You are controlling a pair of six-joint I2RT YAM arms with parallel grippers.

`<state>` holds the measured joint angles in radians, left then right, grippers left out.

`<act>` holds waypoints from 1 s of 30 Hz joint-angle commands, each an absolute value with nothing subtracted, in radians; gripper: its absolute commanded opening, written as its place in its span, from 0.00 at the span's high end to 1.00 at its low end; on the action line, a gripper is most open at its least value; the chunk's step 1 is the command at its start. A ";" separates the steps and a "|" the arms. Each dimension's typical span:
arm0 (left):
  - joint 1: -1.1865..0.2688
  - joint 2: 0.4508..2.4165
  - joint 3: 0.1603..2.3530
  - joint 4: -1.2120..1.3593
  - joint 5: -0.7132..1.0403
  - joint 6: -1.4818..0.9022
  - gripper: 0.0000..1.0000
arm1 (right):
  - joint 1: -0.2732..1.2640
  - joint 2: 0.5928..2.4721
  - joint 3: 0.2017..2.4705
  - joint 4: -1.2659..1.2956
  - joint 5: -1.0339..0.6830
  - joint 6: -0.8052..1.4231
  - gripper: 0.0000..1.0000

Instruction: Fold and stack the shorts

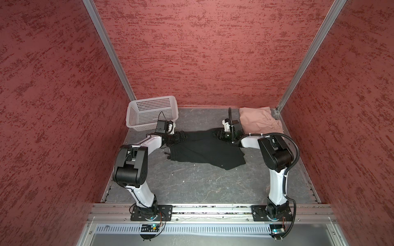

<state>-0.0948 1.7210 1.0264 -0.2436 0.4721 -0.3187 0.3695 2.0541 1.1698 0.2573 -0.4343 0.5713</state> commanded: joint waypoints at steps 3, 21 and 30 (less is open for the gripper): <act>-0.144 1.629 1.137 -0.296 0.540 -0.314 0.01 | 0.373 1.987 1.186 0.277 -0.421 0.503 0.47; -0.088 1.762 1.086 -0.202 0.515 -0.349 0.01 | 0.207 2.062 1.188 0.201 -0.402 0.537 0.37; -0.113 1.601 1.134 -0.394 0.419 -0.284 0.01 | 0.179 1.913 1.108 0.110 -0.367 0.445 0.32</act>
